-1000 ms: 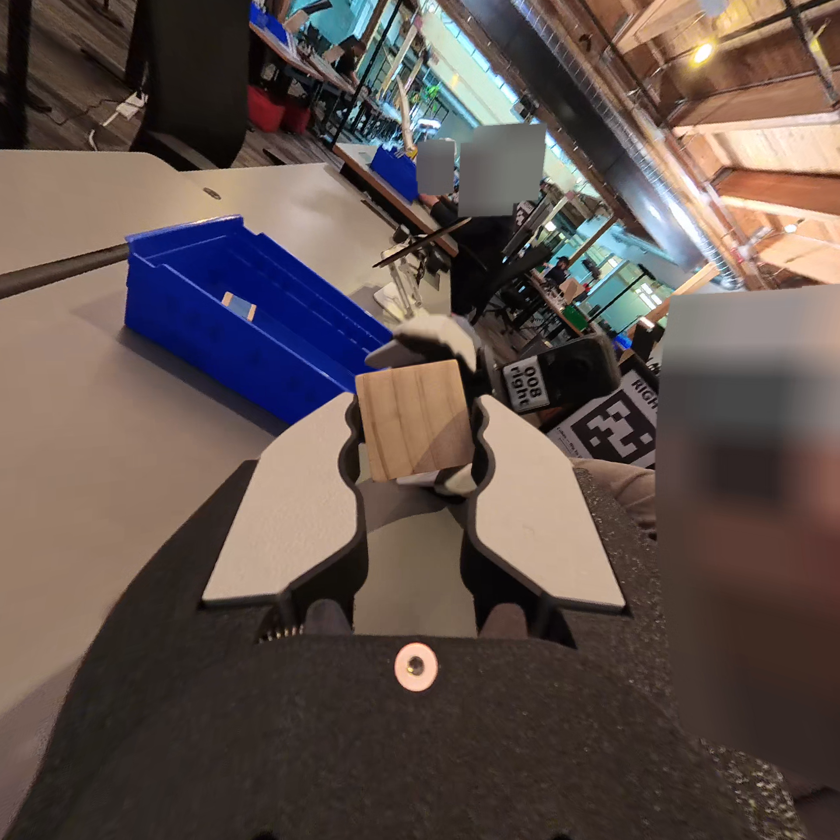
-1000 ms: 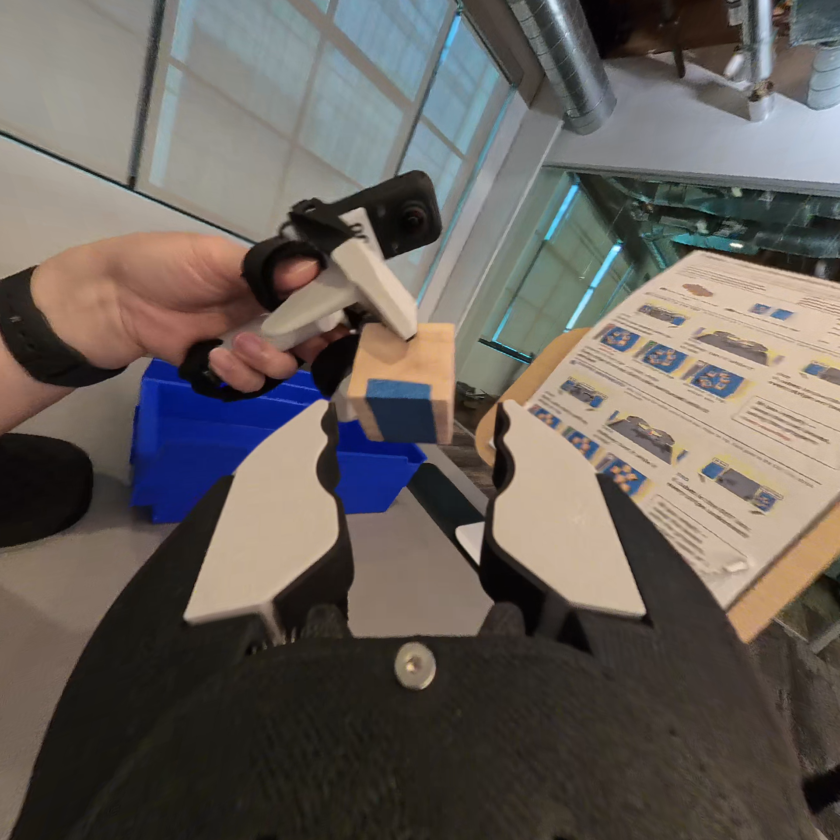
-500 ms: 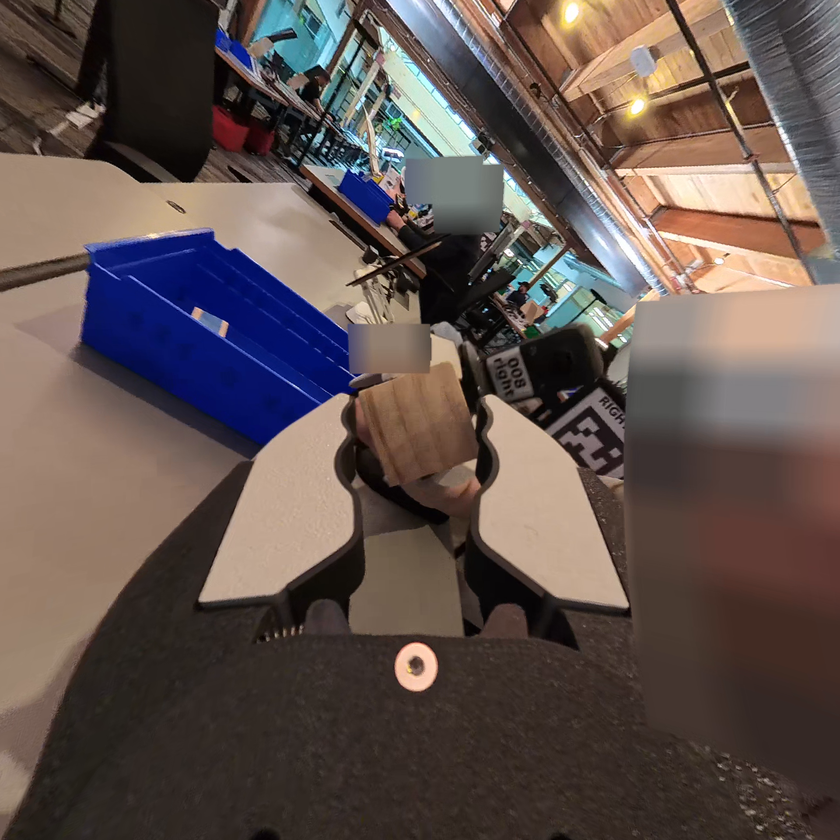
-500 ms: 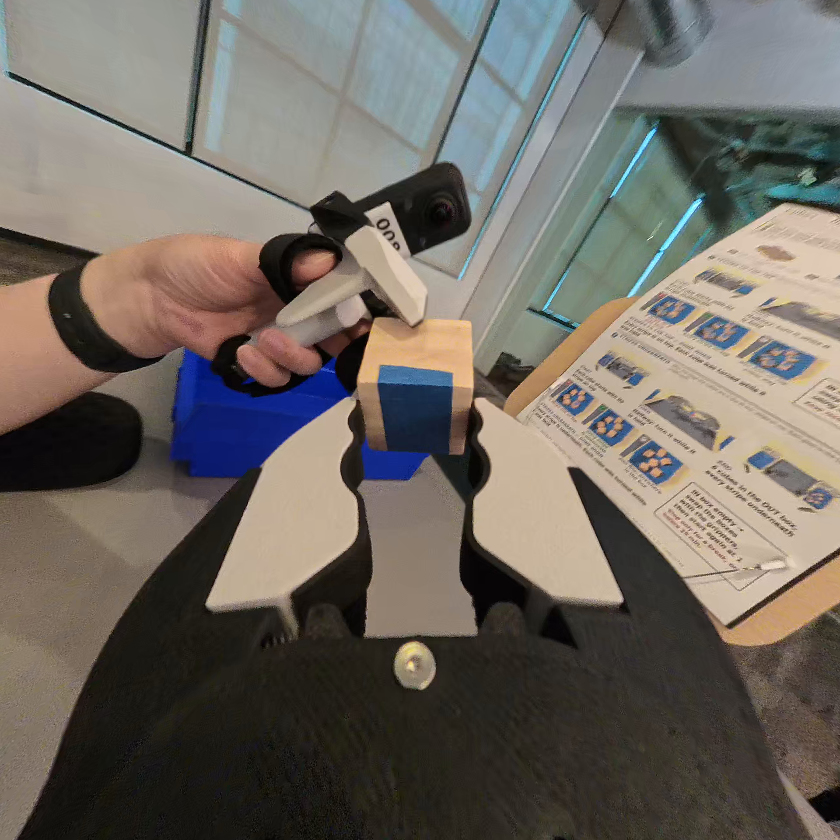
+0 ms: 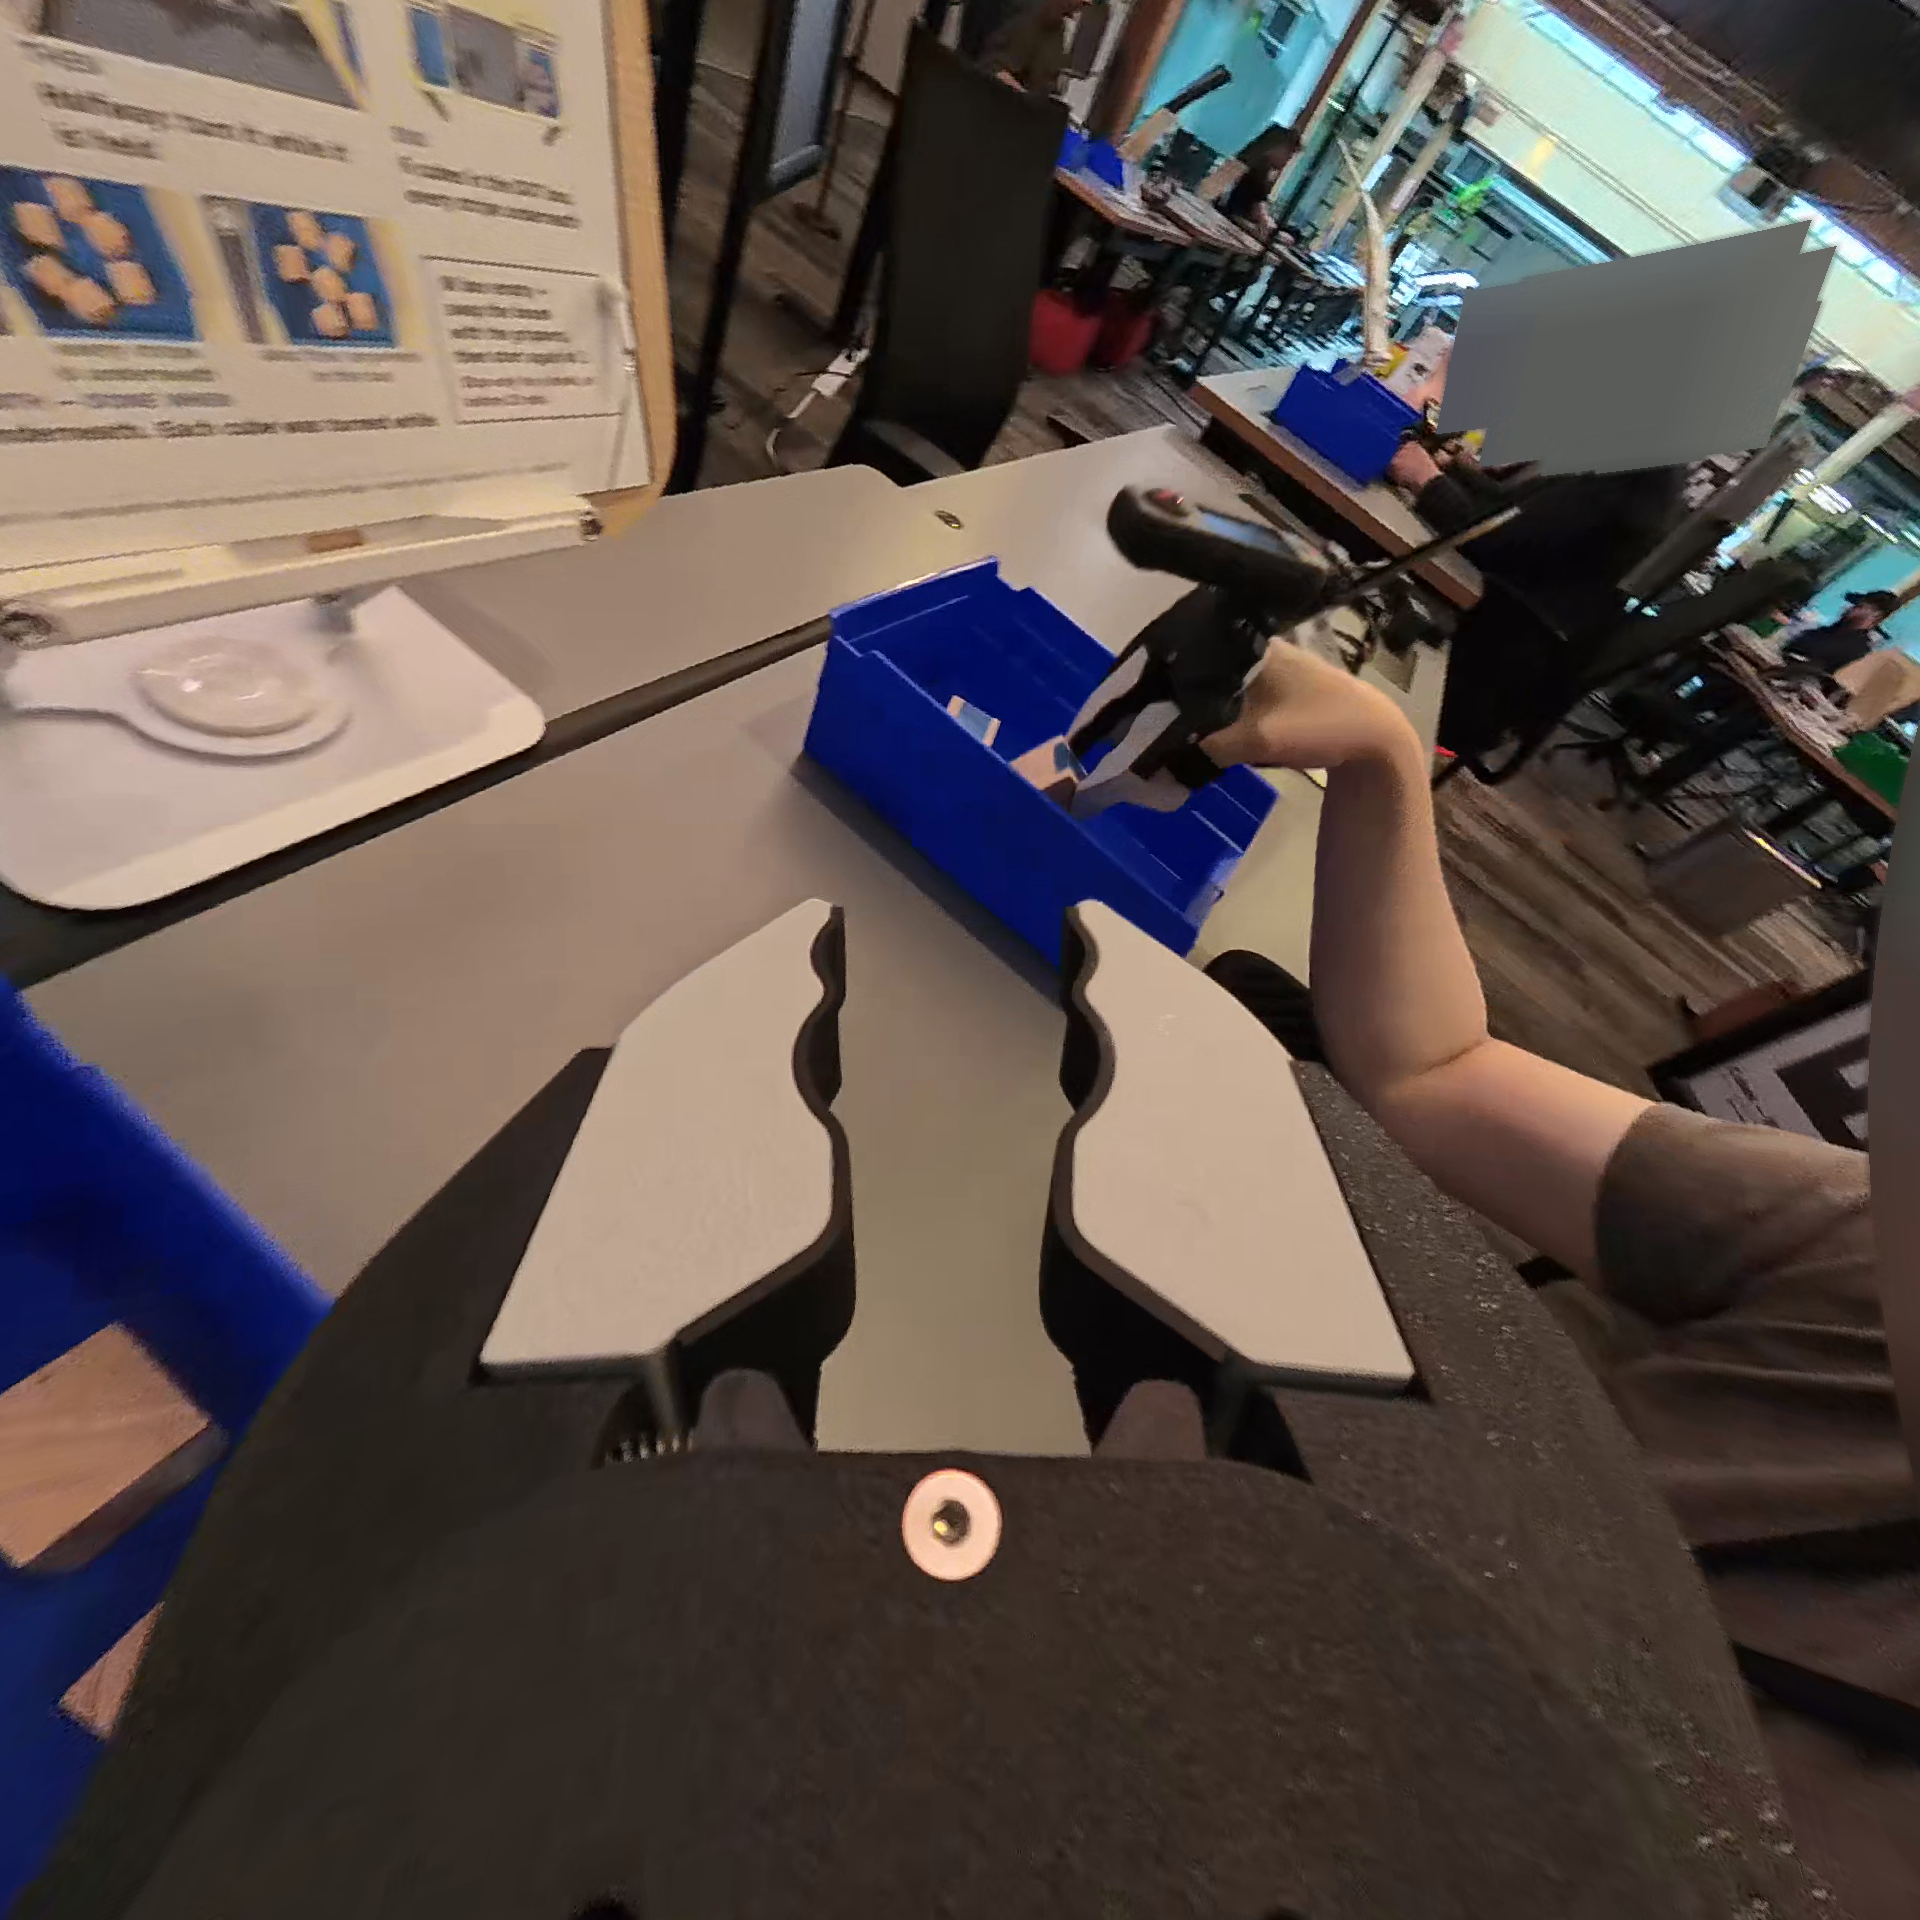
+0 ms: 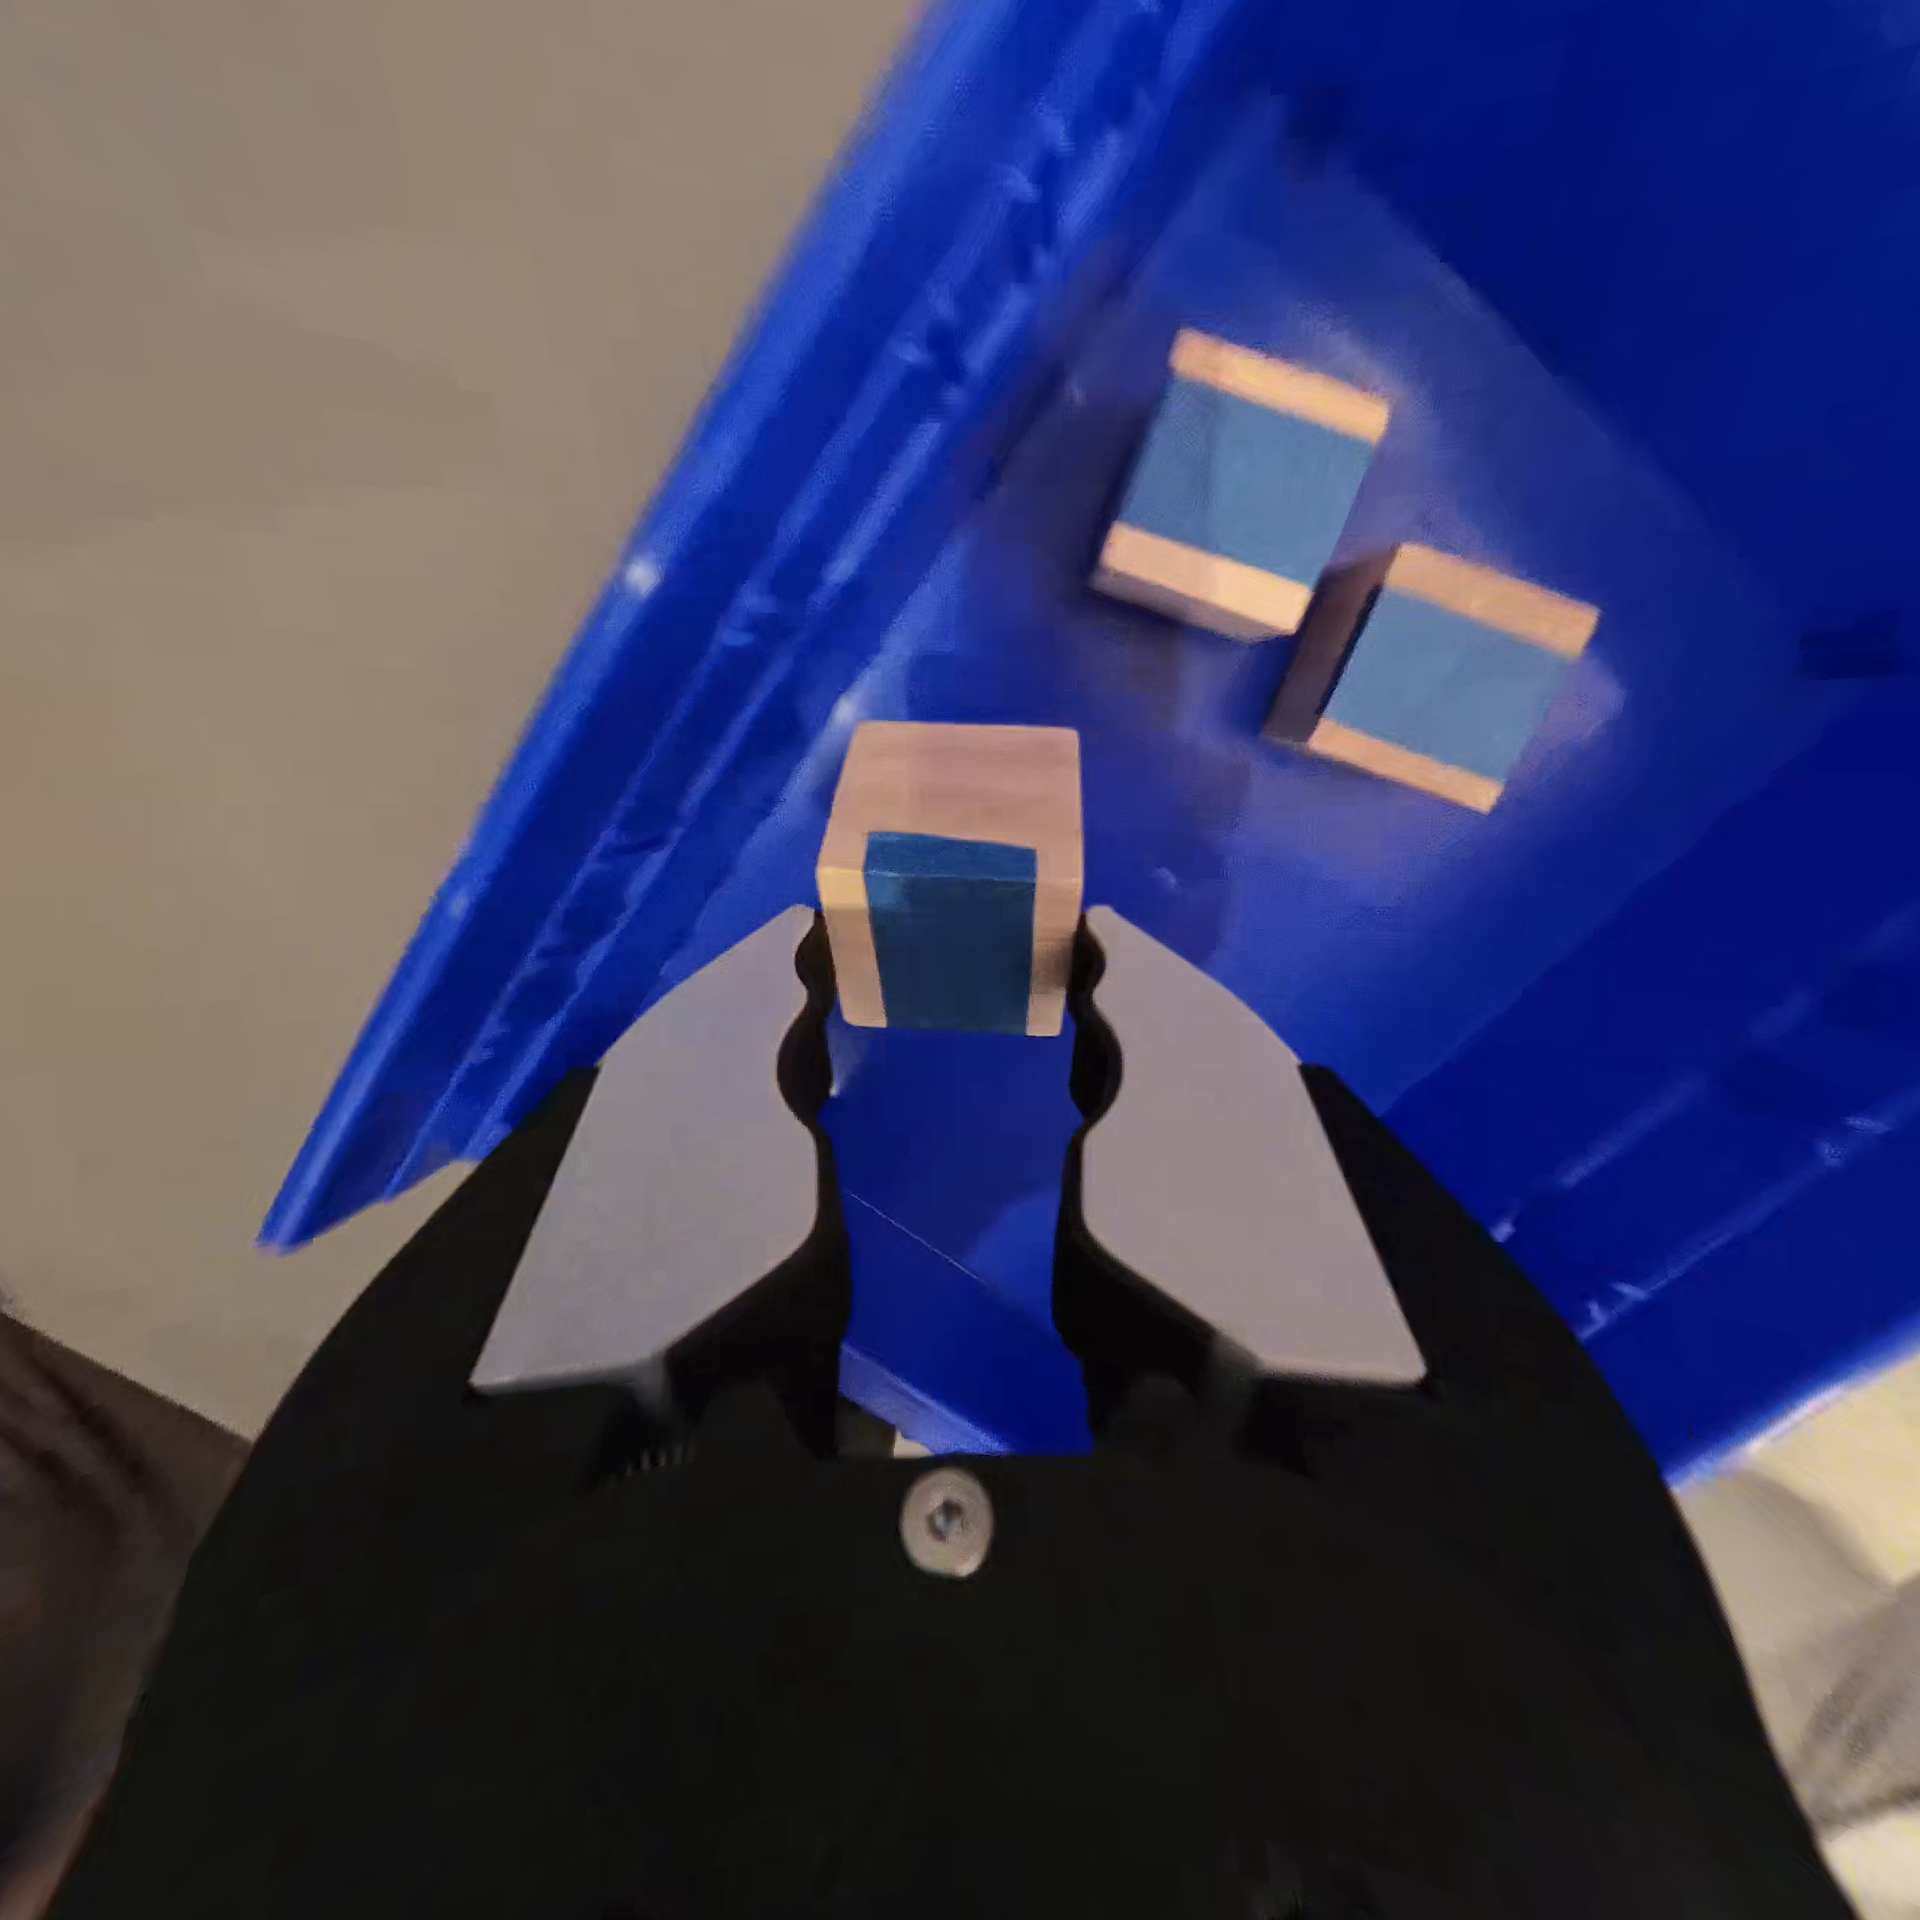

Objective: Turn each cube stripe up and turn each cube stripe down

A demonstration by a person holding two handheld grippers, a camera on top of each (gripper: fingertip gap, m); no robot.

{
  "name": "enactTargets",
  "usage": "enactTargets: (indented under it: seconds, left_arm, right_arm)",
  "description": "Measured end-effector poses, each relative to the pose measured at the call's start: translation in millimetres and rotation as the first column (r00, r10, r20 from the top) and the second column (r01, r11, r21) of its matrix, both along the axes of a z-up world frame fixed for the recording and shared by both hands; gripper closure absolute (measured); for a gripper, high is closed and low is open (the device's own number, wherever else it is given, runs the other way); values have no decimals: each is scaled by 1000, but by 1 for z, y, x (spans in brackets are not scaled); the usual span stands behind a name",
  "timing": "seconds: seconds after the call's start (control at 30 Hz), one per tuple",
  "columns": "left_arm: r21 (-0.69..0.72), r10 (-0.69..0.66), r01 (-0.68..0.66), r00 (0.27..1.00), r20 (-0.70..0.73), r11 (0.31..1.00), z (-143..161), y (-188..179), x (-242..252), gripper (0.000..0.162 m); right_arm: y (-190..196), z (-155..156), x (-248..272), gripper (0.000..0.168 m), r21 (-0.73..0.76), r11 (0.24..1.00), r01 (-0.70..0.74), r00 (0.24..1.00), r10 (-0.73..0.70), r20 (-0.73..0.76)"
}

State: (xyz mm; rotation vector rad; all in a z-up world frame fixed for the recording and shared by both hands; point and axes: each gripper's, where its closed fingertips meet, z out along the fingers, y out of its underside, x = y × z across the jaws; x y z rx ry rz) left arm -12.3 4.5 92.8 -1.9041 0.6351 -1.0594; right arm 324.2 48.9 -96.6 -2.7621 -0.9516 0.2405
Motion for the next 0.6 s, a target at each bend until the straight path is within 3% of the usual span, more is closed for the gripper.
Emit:
enactTargets:
  seconds: [0.1,0.2,0.37,0.53,0.6]
  left_arm:
    - [-43,53,-55,998,-44,998,-9,4,-16,123]
    - [-90,137,-149,982,-127,985,-21,9,-40,125]
    - [-69,372,-409,878,-300,910,-39,25,-106,125]
    - [-186,271,-357,888,-371,915,-62,6,-127,134]
    - [-191,313,-394,883,-349,899,-63,11,-138,134]
  right_arm:
    - [10,-25,11,124,-40,997,69,990,-63,123]
    - [11,-34,1,123,-73,995,74,994,-67,91]
    - [23,-43,-2,123,-41,995,88,992,-84,99]
    - [31,-31,5,113,21,995,95,991,-97,90]
    - [37,-14,9,111,94,989,116,992,-120,43]
